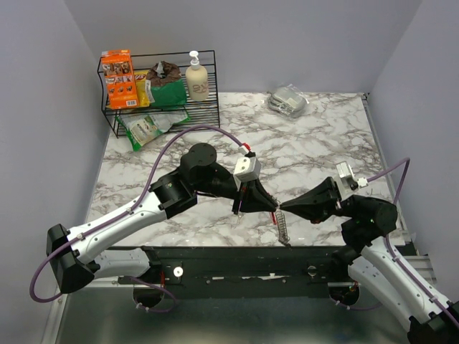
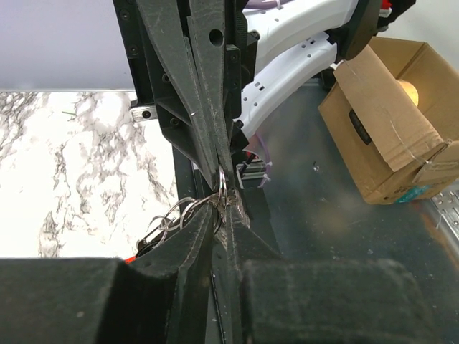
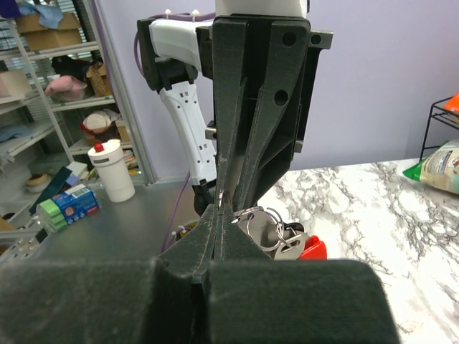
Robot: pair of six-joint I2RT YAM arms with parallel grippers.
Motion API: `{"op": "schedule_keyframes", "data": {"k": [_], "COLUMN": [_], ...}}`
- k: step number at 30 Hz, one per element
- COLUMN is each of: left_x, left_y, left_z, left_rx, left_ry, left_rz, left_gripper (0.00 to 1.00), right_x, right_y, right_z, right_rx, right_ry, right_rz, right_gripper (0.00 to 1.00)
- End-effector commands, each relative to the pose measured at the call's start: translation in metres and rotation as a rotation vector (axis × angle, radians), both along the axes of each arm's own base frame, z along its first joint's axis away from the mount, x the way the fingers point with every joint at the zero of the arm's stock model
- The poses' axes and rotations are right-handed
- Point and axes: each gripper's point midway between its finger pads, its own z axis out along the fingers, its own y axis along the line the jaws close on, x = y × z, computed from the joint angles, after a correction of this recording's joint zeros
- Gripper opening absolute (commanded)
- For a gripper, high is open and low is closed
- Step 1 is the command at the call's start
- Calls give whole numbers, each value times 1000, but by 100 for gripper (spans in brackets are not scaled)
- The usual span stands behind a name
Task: Put the keys on the keyring
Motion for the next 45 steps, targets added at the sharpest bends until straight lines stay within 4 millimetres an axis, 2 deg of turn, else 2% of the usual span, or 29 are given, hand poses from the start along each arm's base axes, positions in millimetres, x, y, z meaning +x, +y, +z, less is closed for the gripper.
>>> {"op": "schedule_keyframes", "data": {"k": [1,6,11,13,16,18,22,31,37,44,45], "left_x": [3,7,9,9,9,12,13,13,12,10,11], "left_y": [-1,0,-5,-5,-6,-5,-3,-7,-9,-10,-10], "left_z": [25,31,25,23,21,21,18,14,18,21,21], "left_rx": [-72,-109,-91,-83,-74,-73,-69,-56,-64,-68,-68], "left_ry": [-28,-14,8,11,10,6,5,17,10,6,6], "left_rz": [47,85,83,81,80,98,115,102,97,83,85], "left_gripper": [22,21,13,12,17,27,30,25,17,1,1], "right_x": [4,8,10,10,9,9,10,10,11,12,12], "right_y": [-1,-3,-5,-6,-7,-8,-9,-9,-9,-8,-7], "right_z": [2,2,3,4,5,6,7,7,5,1,0], "right_rx": [25,46,68,72,78,88,97,96,90,81,80], "right_ry": [-10,4,12,9,6,7,12,10,14,24,25], "right_rz": [-35,-70,-88,-94,-99,-107,-121,-116,-119,-118,-118], "right_gripper": [0,1,1,1,0,0,1,0,0,0,1]}}
